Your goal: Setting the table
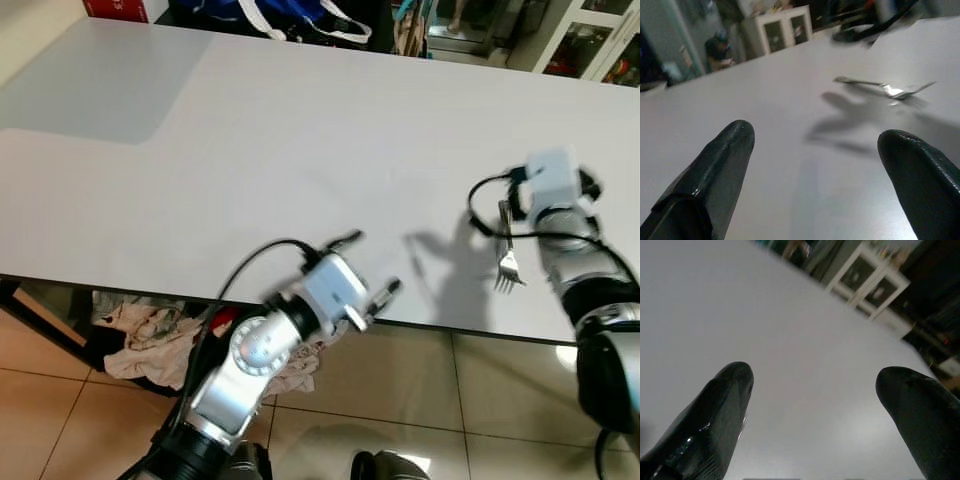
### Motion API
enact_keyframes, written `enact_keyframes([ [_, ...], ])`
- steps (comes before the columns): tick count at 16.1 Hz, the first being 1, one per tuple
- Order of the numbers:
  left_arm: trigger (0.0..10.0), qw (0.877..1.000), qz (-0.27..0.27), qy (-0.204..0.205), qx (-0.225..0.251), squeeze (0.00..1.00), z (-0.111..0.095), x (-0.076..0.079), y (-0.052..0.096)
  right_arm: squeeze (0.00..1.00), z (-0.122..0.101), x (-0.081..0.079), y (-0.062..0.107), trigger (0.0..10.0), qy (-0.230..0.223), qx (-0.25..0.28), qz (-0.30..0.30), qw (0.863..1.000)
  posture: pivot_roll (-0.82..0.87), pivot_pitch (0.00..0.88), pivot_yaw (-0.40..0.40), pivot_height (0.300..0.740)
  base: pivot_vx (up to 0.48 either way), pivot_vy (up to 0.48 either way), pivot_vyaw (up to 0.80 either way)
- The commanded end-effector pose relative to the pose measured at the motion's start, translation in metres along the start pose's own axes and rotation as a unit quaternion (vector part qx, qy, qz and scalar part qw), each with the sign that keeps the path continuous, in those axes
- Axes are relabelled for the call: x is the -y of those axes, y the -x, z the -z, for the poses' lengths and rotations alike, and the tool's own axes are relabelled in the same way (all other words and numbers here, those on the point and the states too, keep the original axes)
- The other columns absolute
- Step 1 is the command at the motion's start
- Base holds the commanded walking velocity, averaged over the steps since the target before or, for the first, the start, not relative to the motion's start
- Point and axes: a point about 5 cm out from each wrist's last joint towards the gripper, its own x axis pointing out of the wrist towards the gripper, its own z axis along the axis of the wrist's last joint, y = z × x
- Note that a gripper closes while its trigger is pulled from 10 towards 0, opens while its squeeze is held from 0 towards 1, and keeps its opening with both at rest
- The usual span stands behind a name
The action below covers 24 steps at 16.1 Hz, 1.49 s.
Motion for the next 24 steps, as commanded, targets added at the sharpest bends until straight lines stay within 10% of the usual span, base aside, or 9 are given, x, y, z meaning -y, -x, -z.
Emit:
enact_keyframes([
  [1, 10.0, 1.000, -0.008, 0.015, -0.001, 0.00, -0.002, 0.002, 0.000, 0.00, -0.010, 0.009, -0.002, 10.0, -0.016, 0.024, 0.010, 1.000, 0.03, 0.092, -0.071, 0.740, 0.000, 0.000, 0.00],
  [5, 10.0, 0.989, -0.098, 0.108, -0.037, 0.00, 0.008, -0.013, 0.017, 0.00, -0.001, 0.022, 0.020, 10.0, -0.039, 0.098, 0.046, 0.993, 0.00, 0.079, -0.057, 0.740, 0.000, 0.000, 0.00],
  [9, 10.0, 0.980, -0.160, 0.110, -0.053, 0.00, 0.007, -0.033, 0.031, 0.00, 0.025, 0.033, 0.068, 10.0, -0.056, 0.106, 0.079, 0.990, 0.01, 0.062, -0.035, 0.740, 0.000, 0.000, 0.00],
  [13, 10.0, 0.957, -0.220, 0.174, -0.078, 0.00, 0.018, -0.050, 0.039, 0.00, 0.059, -0.004, 0.138, 10.0, -0.184, 0.100, 0.027, 0.977, 0.00, 0.021, -0.023, 0.740, 0.000, 0.000, 0.00],
  [18, 10.0, 0.956, -0.217, 0.181, -0.074, 0.00, 0.016, -0.044, 0.030, 0.00, 0.068, -0.046, 0.152, 10.0, -0.234, 0.049, -0.044, 0.970, 0.00, 0.005, -0.017, 0.740, 0.000, 0.000, 0.00],
  [24, 10.0, 0.954, -0.217, 0.190, -0.083, 0.00, 0.017, -0.045, 0.027, 0.00, 0.069, -0.052, 0.147, 10.0, -0.235, 0.043, -0.060, 0.969, 0.01, 0.000, -0.011, 0.740, -0.087, 0.410, 0.00],
])
